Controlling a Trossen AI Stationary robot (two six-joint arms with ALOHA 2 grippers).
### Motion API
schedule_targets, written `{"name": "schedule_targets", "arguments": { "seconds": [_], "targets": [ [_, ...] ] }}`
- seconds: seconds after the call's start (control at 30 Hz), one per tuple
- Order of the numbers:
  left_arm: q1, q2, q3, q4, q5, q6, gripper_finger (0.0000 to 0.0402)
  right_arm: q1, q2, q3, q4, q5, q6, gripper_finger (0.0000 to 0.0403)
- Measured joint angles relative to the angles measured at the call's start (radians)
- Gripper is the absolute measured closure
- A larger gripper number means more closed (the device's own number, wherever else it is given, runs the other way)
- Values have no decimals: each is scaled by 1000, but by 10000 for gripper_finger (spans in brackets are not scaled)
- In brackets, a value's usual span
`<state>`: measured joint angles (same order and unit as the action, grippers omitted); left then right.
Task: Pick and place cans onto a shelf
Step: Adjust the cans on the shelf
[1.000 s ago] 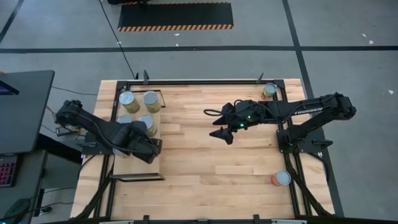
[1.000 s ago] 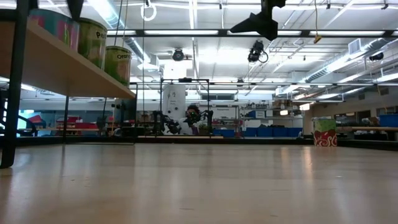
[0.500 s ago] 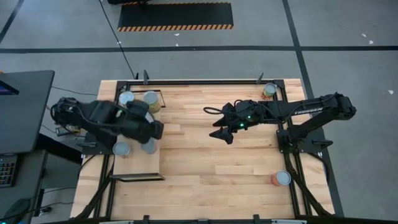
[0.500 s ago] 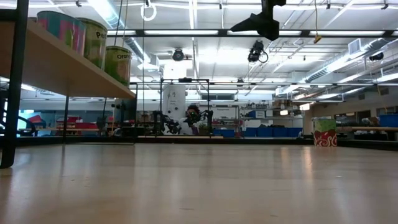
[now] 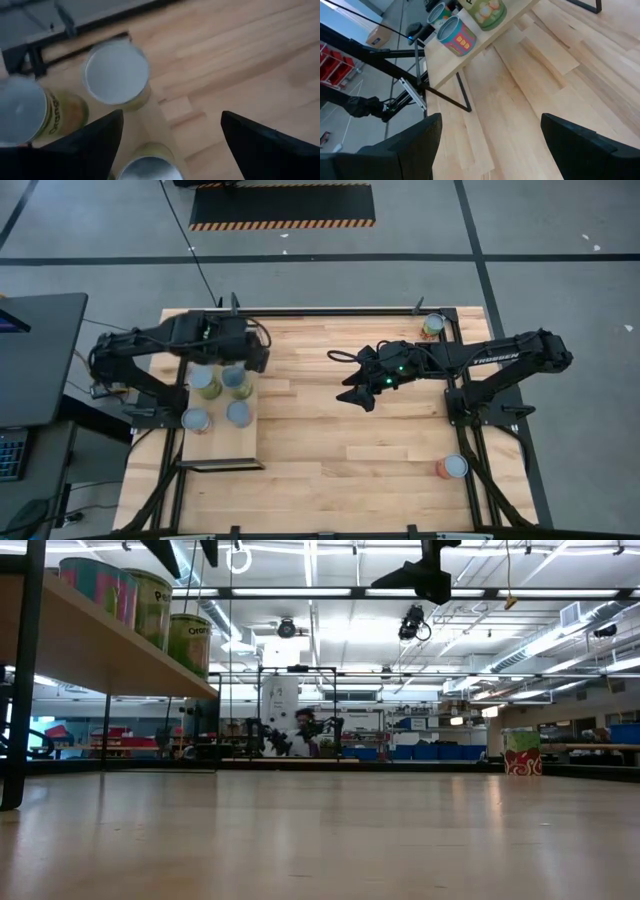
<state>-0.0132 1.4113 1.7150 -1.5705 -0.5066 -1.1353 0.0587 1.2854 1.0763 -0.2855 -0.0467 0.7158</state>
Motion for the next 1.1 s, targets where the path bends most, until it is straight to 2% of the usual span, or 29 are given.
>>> {"name": "schedule_targets", "arguments": {
  "seconds": [0.17, 0.33, 0.6, 0.8, 1.1],
  "targets": [
    [10, 0, -6, 0, 179, -17, 59, 6, 0, 0, 0, 0, 24, 55],
    [-38, 1, -23, 0, 286, -29, 59, 12, 0, 0, 0, 6, 34, 55],
    [-40, -1, -132, 5, 305, -35, 59, 11, 0, 0, 0, 10, 51, 55],
    [-33, 1, -135, 14, 235, -31, 59, 10, 0, 0, 0, 12, 52, 55],
    [-28, -1, -132, 18, 241, -23, 59, -2, 0, 0, 8, 12, 51, 55]
  ]
}}
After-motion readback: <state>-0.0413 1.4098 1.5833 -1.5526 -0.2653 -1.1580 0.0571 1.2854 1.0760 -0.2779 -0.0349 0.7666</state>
